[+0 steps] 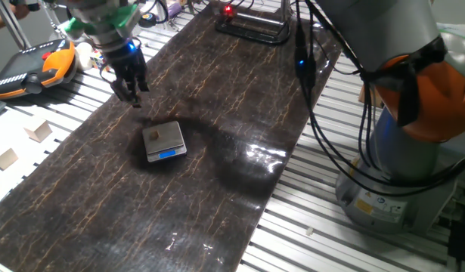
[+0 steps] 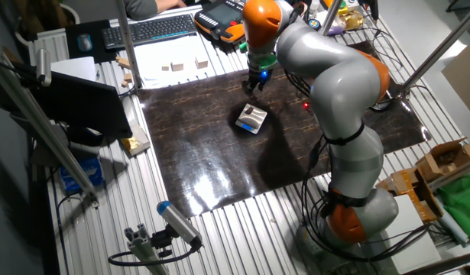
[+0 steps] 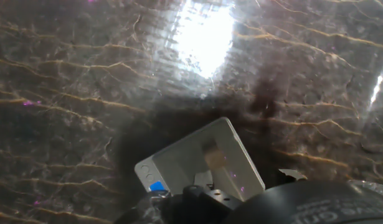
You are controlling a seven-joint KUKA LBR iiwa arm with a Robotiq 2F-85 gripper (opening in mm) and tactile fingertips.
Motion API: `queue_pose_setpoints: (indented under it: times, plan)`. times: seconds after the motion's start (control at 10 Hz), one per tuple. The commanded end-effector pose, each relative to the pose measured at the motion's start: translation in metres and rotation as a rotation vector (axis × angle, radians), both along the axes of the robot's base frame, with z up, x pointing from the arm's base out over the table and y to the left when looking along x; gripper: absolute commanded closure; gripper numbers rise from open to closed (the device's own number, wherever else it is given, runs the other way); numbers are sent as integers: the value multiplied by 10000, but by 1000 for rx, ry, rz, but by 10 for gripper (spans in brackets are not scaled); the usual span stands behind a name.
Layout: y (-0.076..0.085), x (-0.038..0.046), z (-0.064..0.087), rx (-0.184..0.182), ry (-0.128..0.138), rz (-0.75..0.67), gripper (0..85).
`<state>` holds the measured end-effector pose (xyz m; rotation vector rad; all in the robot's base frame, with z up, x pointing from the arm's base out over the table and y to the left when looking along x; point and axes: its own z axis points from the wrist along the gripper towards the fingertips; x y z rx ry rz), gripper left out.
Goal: Remove the object from the scale
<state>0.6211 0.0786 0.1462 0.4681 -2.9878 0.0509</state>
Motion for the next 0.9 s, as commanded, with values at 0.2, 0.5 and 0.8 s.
queue_pose_setpoints:
  times: [0.2,0.5,0.8]
  plan:
    - [17,26,-239,3,-1,24,310]
    - [135,-55,-465,-19,-32,32,270]
    - [126,-106,-553,-28,-49,29,217]
